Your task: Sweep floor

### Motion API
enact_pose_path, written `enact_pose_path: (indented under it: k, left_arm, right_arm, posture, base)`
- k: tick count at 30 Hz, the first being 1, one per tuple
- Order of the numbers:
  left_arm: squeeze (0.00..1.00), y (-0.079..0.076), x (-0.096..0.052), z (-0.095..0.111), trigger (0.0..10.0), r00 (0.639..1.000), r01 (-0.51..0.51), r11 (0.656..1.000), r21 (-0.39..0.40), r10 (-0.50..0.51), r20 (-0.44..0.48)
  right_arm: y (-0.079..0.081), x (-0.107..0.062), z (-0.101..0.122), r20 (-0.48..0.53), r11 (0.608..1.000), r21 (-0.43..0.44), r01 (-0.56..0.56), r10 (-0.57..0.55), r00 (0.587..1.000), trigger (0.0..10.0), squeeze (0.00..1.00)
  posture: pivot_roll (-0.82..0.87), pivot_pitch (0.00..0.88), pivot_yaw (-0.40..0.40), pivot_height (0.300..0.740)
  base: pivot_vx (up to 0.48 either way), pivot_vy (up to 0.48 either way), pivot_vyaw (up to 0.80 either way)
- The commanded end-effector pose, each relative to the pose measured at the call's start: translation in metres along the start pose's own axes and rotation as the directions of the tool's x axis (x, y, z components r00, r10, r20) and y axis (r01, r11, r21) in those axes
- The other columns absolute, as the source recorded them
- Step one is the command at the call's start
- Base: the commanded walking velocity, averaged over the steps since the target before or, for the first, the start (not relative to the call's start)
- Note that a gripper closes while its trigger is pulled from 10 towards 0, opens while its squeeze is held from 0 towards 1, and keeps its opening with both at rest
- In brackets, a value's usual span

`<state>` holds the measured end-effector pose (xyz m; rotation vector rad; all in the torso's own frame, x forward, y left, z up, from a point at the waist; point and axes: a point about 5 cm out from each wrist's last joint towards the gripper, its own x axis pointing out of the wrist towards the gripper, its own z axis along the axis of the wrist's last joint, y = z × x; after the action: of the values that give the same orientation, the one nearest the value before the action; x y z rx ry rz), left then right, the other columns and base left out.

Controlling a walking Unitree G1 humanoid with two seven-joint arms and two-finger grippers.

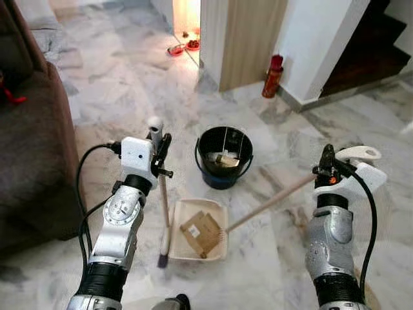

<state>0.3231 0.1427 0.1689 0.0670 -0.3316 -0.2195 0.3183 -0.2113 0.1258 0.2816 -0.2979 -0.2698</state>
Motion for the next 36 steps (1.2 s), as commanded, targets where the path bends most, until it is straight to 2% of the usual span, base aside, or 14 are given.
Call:
enact_pose_path:
  k: [1,9,11,13,14,17,20,28,36]
  left_arm:
    - [0.0,-0.002,0.004,0.011,10.0,0.999,0.008,1.0,0.005,-0.009,0.051]
    - [0.0,-0.002,0.004,0.01,10.0,0.999,0.006,1.0,0.015,-0.007,0.044]
    - [0.0,-0.002,0.005,0.01,10.0,0.999,0.006,1.0,0.014,-0.006,0.046]
    - [0.0,-0.002,0.004,0.01,10.0,0.999,0.003,1.0,0.014,-0.003,0.047]
    - [0.0,-0.002,0.004,0.01,10.0,0.999,0.003,1.0,0.014,-0.003,0.047]
    - [0.0,-0.002,0.004,0.01,10.0,0.999,0.004,1.0,0.015,-0.005,0.049]
    - [0.0,-0.002,0.004,0.01,10.0,0.999,0.005,1.0,0.015,-0.006,0.052]
    - [0.0,-0.001,0.004,0.011,10.0,0.998,-0.006,1.0,0.02,0.005,0.059]
    - [0.0,-0.001,0.004,0.012,10.0,0.998,-0.01,1.0,0.015,0.009,0.067]
  right_arm:
    - [0.003,0.006,0.015,0.066,1.0,0.027,-0.001,-0.001,0.998,10.0,0.0]
    - [0.008,0.008,0.021,0.09,1.0,0.022,-0.013,0.011,0.996,10.0,0.0]
    - [0.011,0.01,0.031,0.137,0.999,0.036,-0.017,0.011,0.99,10.0,0.0]
    - [0.02,0.014,0.058,0.259,0.999,0.042,-0.028,0.017,0.966,10.0,0.0]
    - [0.02,0.014,0.058,0.259,0.999,0.042,-0.028,0.017,0.966,10.0,0.0]
    - [0.036,0.02,0.086,0.365,0.996,0.025,-0.086,0.071,0.928,10.0,0.0]
    - [0.044,0.022,0.102,0.412,0.993,0.04,-0.109,0.083,0.907,10.0,0.0]
    - [0.054,0.023,0.127,0.485,0.99,0.053,-0.133,0.091,0.87,10.0,0.0]
    - [0.059,0.021,0.134,0.494,0.989,0.041,-0.141,0.102,0.864,10.0,0.0]
  posture:
    - [0.19,0.132,-0.054,0.74]
    - [0.19,0.141,-0.057,0.74]
    - [0.19,0.14,-0.058,0.74]
    - [0.19,0.141,-0.058,0.74]
    - [0.19,0.141,-0.058,0.74]
    - [0.19,0.138,-0.057,0.74]
    - [0.19,0.14,-0.059,0.74]
    - [0.19,0.142,-0.063,0.74]
    - [0.19,0.139,-0.066,0.74]
  base:
    - [0.341,0.0,0.0]
    - [0.354,0.0,0.0]
    - [0.36,0.0,0.0]
    - [0.178,0.0,0.0]
    - [0.0,0.0,0.0]
    - [0.0,0.0,0.0]
    - [0.0,0.0,0.0]
    - [0.0,0.0,0.0]
    - [0.0,0.0,0.0]
